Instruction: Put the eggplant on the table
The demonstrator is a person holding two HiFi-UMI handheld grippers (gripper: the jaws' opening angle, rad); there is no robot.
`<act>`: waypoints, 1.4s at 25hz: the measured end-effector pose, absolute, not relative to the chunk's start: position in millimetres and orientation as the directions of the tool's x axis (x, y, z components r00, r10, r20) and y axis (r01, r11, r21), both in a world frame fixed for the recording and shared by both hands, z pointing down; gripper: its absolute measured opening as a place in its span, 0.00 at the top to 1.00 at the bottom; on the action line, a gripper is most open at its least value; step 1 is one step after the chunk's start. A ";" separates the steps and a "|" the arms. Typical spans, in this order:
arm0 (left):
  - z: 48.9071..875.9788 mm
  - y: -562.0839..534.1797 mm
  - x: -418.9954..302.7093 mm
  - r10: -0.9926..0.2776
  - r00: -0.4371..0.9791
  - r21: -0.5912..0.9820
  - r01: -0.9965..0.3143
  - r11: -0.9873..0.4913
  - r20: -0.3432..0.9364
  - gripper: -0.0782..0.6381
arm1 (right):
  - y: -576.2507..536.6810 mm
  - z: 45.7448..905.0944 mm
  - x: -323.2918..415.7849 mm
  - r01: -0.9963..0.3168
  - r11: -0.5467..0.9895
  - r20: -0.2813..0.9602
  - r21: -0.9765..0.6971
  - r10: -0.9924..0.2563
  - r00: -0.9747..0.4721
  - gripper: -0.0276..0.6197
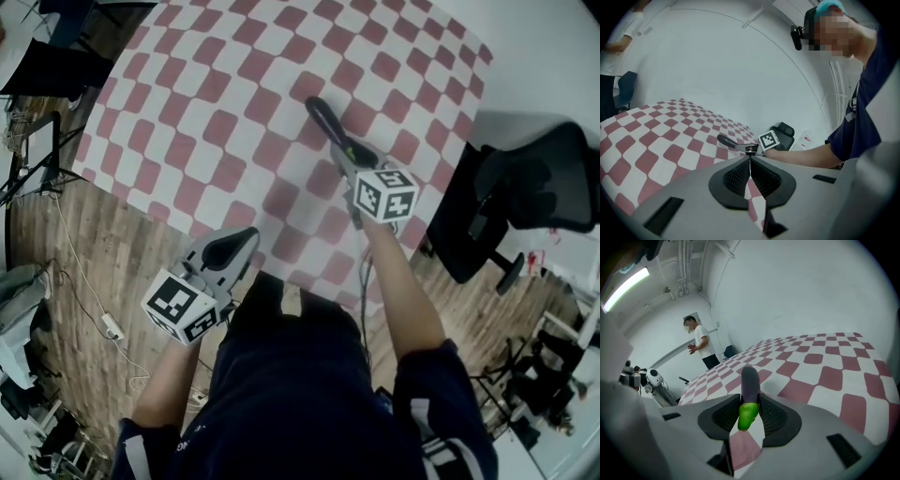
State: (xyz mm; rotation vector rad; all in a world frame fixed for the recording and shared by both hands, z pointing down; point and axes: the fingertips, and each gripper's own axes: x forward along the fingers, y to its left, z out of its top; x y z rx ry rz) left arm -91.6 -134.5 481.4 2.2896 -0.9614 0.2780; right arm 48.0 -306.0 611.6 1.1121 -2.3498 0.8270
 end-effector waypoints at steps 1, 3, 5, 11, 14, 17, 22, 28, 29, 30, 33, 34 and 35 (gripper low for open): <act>482.1 -136.8 -90.4 -0.570 0.708 0.469 -0.705 -0.532 0.417 0.85 | -310.1 614.2 46.9 -0.791 0.519 0.585 -0.322 -0.548 -0.598 0.75; 483.1 -139.4 -86.8 -0.572 0.704 0.465 -0.709 -0.530 0.421 0.85 | -315.0 621.4 44.3 -0.787 0.545 0.598 -0.290 -0.538 -0.594 0.75; 485.5 -139.6 -82.9 -0.570 0.703 0.467 -0.710 -0.527 0.425 0.85 | -317.2 630.6 40.4 -0.781 0.570 0.619 -0.254 -0.525 -0.584 0.75; 495.0 -136.4 -75.8 -0.555 0.710 0.484 -0.703 -0.521 0.434 0.85 | -313.4 656.9 34.4 -0.769 0.622 0.687 -0.148 -0.494 -0.533 0.74; 495.4 -137.6 -75.7 -0.551 0.712 0.484 -0.701 -0.524 0.435 0.85 | -309.9 664.9 32.3 -0.765 0.625 0.695 -0.152 -0.483 -0.532 0.72; 493.7 -139.3 -78.9 -0.553 0.714 0.480 -0.700 -0.530 0.430 0.85 | -307.3 663.0 32.0 -0.766 0.624 0.689 -0.153 -0.488 -0.536 0.61; 489.1 -140.3 -86.5 -0.561 0.714 0.471 -0.699 -0.538 0.419 0.85 | -299.6 636.6 36.4 -0.753 0.640 0.658 -0.156 -0.501 -0.563 0.59; 471.1 -137.0 -87.8 -0.569 0.725 0.450 -0.688 -0.569 0.388 0.85 | -265.1 563.6 57.9 -0.726 0.645 0.565 -0.237 -0.517 -0.643 0.60; 466.9 -135.6 -87.9 -0.570 0.728 0.445 -0.684 -0.578 0.380 0.85 | -256.6 547.9 62.6 -0.723 0.644 0.542 -0.249 -0.527 -0.655 0.61; 462.5 -134.2 -88.0 -0.571 0.732 0.438 -0.681 -0.587 0.372 0.85 | -247.8 531.9 67.1 -0.720 0.643 0.517 -0.261 -0.537 -0.667 0.63; 450.8 -128.5 -88.1 -0.576 0.739 0.424 -0.673 -0.606 0.351 0.85 | -217.8 485.1 78.4 -0.703 0.641 0.443 -0.308 -0.558 -0.702 0.70; 447.2 -126.3 -87.7 -0.576 0.741 0.421 -0.671 -0.610 0.345 0.85 | -207.3 470.8 81.8 -0.698 0.641 0.421 -0.320 -0.564 -0.711 0.73; 443.6 -124.4 -86.7 -0.576 0.744 0.418 -0.668 -0.616 0.339 0.85 | -196.9 457.2 85.0 -0.693 0.641 0.400 -0.331 -0.570 -0.718 0.76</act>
